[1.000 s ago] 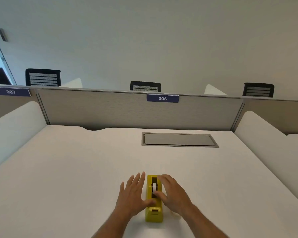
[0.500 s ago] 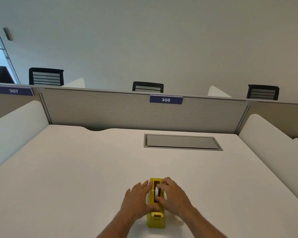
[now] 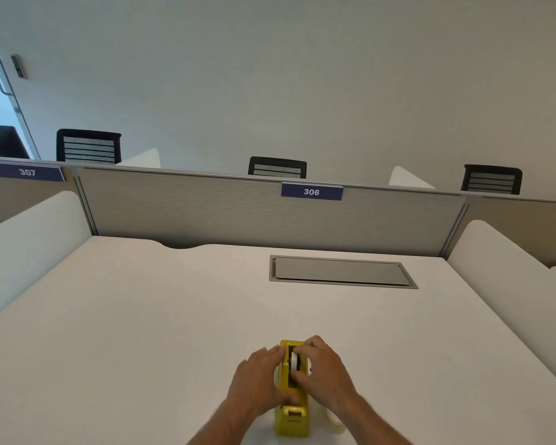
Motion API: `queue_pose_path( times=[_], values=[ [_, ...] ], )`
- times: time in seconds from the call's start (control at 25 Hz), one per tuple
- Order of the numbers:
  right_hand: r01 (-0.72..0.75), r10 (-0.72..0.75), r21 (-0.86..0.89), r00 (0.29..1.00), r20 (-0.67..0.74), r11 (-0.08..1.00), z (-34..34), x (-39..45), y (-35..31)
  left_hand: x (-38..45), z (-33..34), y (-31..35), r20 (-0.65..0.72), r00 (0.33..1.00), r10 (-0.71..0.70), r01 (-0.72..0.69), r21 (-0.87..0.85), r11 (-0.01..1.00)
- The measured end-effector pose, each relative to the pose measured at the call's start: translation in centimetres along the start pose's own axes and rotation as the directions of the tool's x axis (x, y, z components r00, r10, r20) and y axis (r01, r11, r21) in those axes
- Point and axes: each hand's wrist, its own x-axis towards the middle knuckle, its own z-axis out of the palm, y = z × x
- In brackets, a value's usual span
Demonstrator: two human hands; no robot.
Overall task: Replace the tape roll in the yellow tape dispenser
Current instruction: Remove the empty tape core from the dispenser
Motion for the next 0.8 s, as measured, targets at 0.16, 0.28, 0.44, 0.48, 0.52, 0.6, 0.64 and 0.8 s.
queue_pose_path(
  times=[0.16, 0.28, 0.44, 0.48, 0.52, 0.6, 0.64, 0.8],
  values=[
    [0.010, -0.010, 0.029, 1.000, -0.008, 1.000, 0.1, -0.2, 0.3, 0.0, 0.0, 0.0, -0.015, 1.000, -0.001, 0.000, -0.028, 1.000],
    [0.014, -0.013, 0.040, 1.000, -0.025, 0.999, 0.0, -0.3, 0.4, 0.0, 0.0, 0.1, -0.022, 1.000, 0.006, -0.007, -0.039, 0.999],
    [0.002, 0.001, 0.054, 0.999, -0.052, 0.999, -0.3, -0.3, 0.2, -0.1, 0.0, 0.2, -0.024, 1.000, -0.009, 0.006, -0.104, 0.995],
    [0.001, 0.002, 0.054, 0.998, -0.059, 0.999, -0.4, -0.3, 0.1, -0.2, 0.0, 0.3, -0.022, 1.000, -0.020, 0.017, -0.130, 0.991],
    [-0.001, 0.004, 0.055, 0.998, -0.063, 0.998, -0.5, -0.2, 0.0, -0.2, 0.1, 0.2, -0.023, 0.999, -0.032, 0.028, -0.161, 0.986],
    [-0.007, 0.012, 0.067, 0.998, -0.067, 0.998, -0.8, -0.2, -0.3, -0.1, 0.2, 0.1, -0.025, 0.998, -0.062, 0.054, -0.238, 0.970],
    [-0.008, 0.014, 0.078, 0.997, -0.070, 0.997, -1.1, -0.1, -0.4, 0.0, 0.3, 0.0, -0.036, 0.997, -0.075, 0.062, -0.275, 0.960],
    [-0.024, 0.032, 0.131, 0.998, -0.058, 0.991, -2.2, 0.1, -0.8, 0.2, 0.2, 0.2, -0.178, 0.975, -0.132, 0.037, -0.458, 0.888]
  ],
)
